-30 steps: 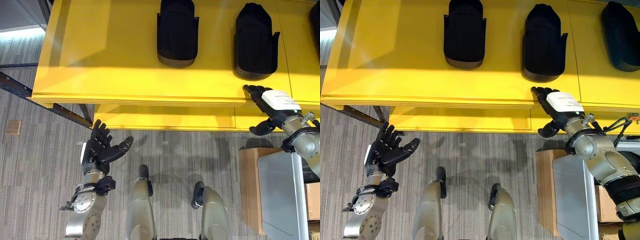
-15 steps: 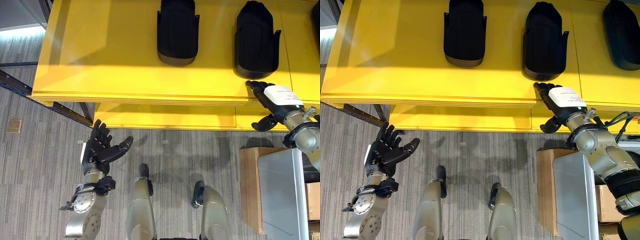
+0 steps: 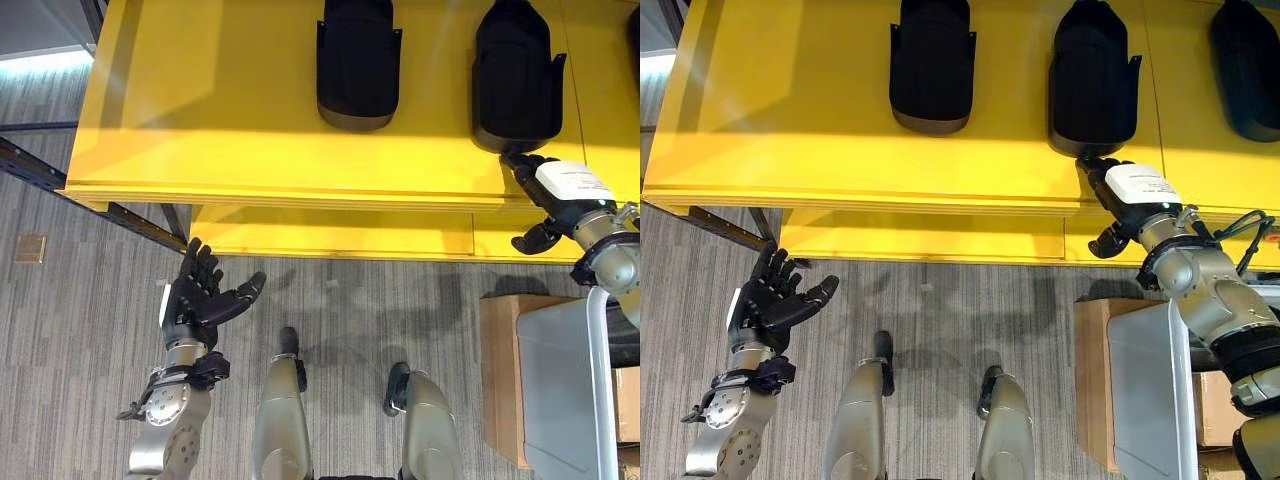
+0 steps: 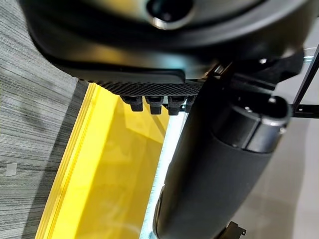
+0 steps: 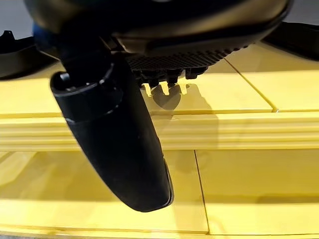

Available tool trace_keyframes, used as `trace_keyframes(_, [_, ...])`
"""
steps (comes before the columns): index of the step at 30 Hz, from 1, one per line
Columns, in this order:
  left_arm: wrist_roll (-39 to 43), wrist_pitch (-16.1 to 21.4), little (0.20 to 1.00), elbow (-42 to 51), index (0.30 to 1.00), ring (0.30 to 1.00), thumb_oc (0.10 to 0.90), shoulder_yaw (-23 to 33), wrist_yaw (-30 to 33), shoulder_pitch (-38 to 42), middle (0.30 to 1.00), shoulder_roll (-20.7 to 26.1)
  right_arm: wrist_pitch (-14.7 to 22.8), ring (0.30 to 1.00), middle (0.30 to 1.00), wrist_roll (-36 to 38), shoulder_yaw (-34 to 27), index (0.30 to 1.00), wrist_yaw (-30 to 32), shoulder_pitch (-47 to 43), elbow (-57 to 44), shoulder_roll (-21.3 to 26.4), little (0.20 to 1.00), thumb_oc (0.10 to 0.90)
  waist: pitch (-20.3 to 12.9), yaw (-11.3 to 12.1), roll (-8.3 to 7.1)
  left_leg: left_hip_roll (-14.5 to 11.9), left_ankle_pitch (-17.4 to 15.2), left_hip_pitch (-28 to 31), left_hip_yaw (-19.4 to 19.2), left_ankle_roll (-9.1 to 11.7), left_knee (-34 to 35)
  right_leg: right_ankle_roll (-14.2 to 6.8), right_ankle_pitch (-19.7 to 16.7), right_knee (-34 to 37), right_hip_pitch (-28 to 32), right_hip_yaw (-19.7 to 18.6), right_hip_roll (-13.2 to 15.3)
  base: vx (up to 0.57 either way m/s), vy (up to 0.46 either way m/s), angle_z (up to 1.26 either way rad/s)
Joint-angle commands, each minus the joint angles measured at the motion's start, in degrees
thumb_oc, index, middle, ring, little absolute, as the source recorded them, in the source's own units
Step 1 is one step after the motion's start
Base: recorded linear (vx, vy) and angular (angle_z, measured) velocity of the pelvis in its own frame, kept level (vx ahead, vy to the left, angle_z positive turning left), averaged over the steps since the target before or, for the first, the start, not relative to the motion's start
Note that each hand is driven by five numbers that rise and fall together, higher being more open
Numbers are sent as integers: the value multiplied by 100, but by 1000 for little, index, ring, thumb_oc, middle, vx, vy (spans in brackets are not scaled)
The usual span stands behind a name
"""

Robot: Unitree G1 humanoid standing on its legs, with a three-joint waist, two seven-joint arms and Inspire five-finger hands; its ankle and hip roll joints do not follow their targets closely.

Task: Move parts from the plastic box to the shelf.

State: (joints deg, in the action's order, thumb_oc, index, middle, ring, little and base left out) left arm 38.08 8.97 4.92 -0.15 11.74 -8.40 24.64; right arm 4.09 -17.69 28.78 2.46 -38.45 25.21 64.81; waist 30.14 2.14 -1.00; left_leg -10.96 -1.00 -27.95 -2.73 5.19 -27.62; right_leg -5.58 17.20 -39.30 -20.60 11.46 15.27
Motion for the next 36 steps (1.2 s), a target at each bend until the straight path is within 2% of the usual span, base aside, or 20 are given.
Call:
trace_keyframes(1, [147,656,1000,673,1000,1000,900,105,-123,-49,1000,412,-93,1000,1000,210,43,1000,296,-1061,343,502,1000,900,-116,163,-57,-407,-63,208,265,136,13,88,-113,235,414,-192,23,0,0,0])
trace_keyframes(12, [202,682,1000,665,1000,1000,900,115,-122,-71,1000,408,-135,1000,1000,173,332,1000,331,-1439,562,490,1000,900,-95,186,-50,-394,-52,208,273,131,39,95,-113,227,408,-186,25,0,0,0])
trace_keyframes(23, [207,680,1000,656,1000,1000,900,119,-104,-48,1000,376,-130,1000,1000,145,147,1000,361,-1249,420,430,1000,900,-75,170,-34,-369,-74,186,285,115,-8,96,-104,196,388,-215,38,0,0,0])
trace_keyframes(28, [160,639,1000,638,1000,1000,900,130,-77,3,1000,317,-82,1000,1000,115,-396,1000,331,-560,-124,362,1000,900,-73,125,-44,-373,-79,197,276,105,2,101,-106,210,395,-215,32,0,0,0])
trace_keyframes(36, [-46,550,1000,625,1000,1000,900,240,40,113,1000,214,147,1000,1000,117,-2198,1000,245,1719,-1640,-118,1000,900,-135,-6,-124,-391,-89,215,283,96,6,101,-99,242,427,-209,5,0,0,0])
